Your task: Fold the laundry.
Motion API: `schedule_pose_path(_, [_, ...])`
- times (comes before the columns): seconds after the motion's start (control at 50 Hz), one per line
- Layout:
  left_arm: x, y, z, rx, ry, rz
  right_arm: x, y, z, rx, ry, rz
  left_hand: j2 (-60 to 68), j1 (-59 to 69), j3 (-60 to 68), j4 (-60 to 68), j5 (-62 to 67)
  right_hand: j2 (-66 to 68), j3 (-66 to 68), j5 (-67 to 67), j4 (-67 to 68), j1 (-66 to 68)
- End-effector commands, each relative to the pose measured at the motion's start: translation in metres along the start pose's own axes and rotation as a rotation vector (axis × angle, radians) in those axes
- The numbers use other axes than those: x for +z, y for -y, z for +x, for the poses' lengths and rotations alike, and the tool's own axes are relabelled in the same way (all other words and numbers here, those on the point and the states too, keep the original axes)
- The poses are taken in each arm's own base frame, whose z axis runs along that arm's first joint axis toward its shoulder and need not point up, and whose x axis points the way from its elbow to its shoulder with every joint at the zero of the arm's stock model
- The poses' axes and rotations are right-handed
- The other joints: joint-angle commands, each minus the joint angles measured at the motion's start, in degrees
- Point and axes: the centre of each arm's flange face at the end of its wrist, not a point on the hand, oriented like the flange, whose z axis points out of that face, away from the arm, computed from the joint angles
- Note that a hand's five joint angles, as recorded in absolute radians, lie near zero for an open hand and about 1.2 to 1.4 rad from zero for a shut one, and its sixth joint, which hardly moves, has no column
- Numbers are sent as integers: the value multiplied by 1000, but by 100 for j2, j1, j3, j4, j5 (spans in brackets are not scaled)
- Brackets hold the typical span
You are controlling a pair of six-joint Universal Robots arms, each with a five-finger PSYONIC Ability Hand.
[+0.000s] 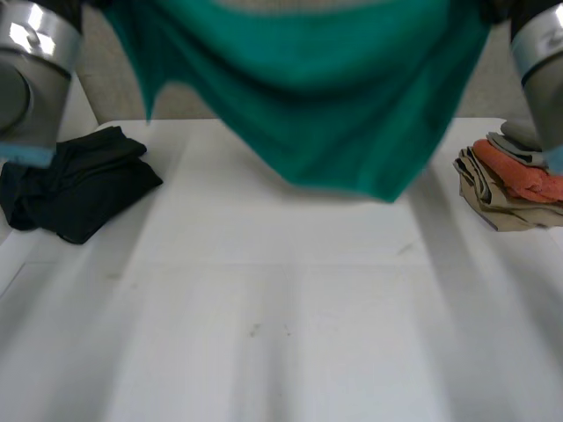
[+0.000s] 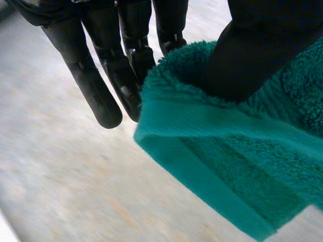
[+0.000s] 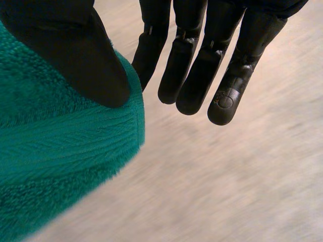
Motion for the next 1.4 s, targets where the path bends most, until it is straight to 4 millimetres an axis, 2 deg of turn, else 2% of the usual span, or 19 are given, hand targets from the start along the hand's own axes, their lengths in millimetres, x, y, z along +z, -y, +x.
schedule_pose_path(0.02, [-11, -24, -30, -128, 93, -55, -11, 7, -1, 8, -20, 29, 1120, 1466, 1150, 1100, 1415, 1249, 1211, 1313, 1193, 2306])
schedule_pose_path(0.06, [-24, -32, -24, -140, 79, -99, -22, -3, -13, 21, 31, -13, 1120, 1466, 1150, 1100, 1415, 1249, 1211, 1313, 1193, 2306])
schedule_pose_path(0.14, [-62, -49, -3, -180, 10, -223, -61, -28, -43, 51, 187, -133, 1120, 1466, 1150, 1100, 1415, 1249, 1211, 1313, 1193, 2306])
schedule_pose_path(0.16, [-81, -58, 10, -205, -28, -283, -79, -38, -50, 65, 237, -188, 1120, 1466, 1150, 1100, 1415, 1249, 1211, 1313, 1193, 2306])
schedule_pose_path(0.22, [-109, -69, 28, -239, -79, -367, -110, -53, -70, 96, 340, -277, 1120, 1466, 1150, 1100, 1415, 1249, 1211, 1313, 1193, 2306])
schedule_pose_path(0.24, [-128, -75, 40, -264, -117, -423, -131, -61, -82, 114, 400, -336, 1120, 1466, 1150, 1100, 1415, 1249, 1211, 1313, 1193, 2306])
schedule_pose_path(0.32, [-170, -86, 65, -263, -206, -537, -176, -74, -104, 147, 517, -456, 1120, 1466, 1150, 1100, 1415, 1249, 1211, 1313, 1193, 2306])
schedule_pose_path(0.4, [-201, -96, 80, -184, -286, -625, -202, -79, -113, 162, 572, -536, 855, 1200, 885, 835, 1150, 1249, 1211, 1313, 1193, 2306])
schedule_pose_path(0.46, [-216, -97, 86, -134, -334, -673, -209, -80, -115, 170, 585, -564, 334, 679, 363, 314, 629, 1249, 1211, 1313, 1193, 2306])
schedule_pose_path(0.54, [-240, -89, 85, -70, -442, -813, -220, -83, -115, 184, 601, -612, -1362, -1016, -1332, -1382, -1067, 1249, 1211, 1313, 1193, 2306])
schedule_pose_path(0.64, [-240, -68, 74, -71, -488, -877, -227, -82, -113, 191, 610, -633, -2829, -2483, -2799, -2849, -2534, 1249, 1211, 1313, 1193, 2306])
schedule_pose_path(0.78, [-216, -35, 55, -46, -455, -818, -227, -80, -113, 195, 610, -631, -4056, -3711, -4026, -4076, -3761, 1249, 1211, 1313, 1193, 2306])
schedule_pose_path(0.82, [-207, -28, 51, -43, -434, -786, -225, -80, -112, 199, 600, -631, -4761, -4415, -4731, -4780, -4465, 251, 213, 315, 195, 1308])
schedule_pose_path(0.88, [-192, -19, 47, -67, -402, -741, -224, -80, -112, 197, 600, -629, -4916, -4571, -4887, -4936, -4621, -1448, -1486, -1383, -1504, -390])
schedule_pose_path(1.0, [-164, -15, 41, -156, -336, -683, -227, -81, -114, 202, 607, -639, -4883, -4537, -4853, -4903, -4588, -2310, -2348, -2245, -2366, -1252])
schedule_pose_path(1.12, [-144, -62, 47, -241, -273, -761, -232, -83, -115, 208, 613, -656, -4748, -4403, -4719, -4768, -4453, -3083, -3121, -3018, -3139, -2026])
schedule_pose_path(1.2, [-140, -97, 51, -243, -223, -881, -233, -84, -116, 209, 615, -662, -4748, -4403, -4719, -4768, -4453, -3788, -3826, -3723, -3844, -2731])
schedule_pose_path(1.34, [-153, -130, 76, -254, -262, -1023, -236, -83, -116, 217, 634, -689, -4765, -4419, -4735, -4785, -4470, -5740, -5778, -5675, -5796, -4683])
schedule_pose_path(1.4, [-162, -140, 84, -262, -280, -1058, -237, -83, -115, 221, 639, -697, -4732, -4386, -4702, -4751, -4437, -5751, -5789, -5687, -5807, -4694])
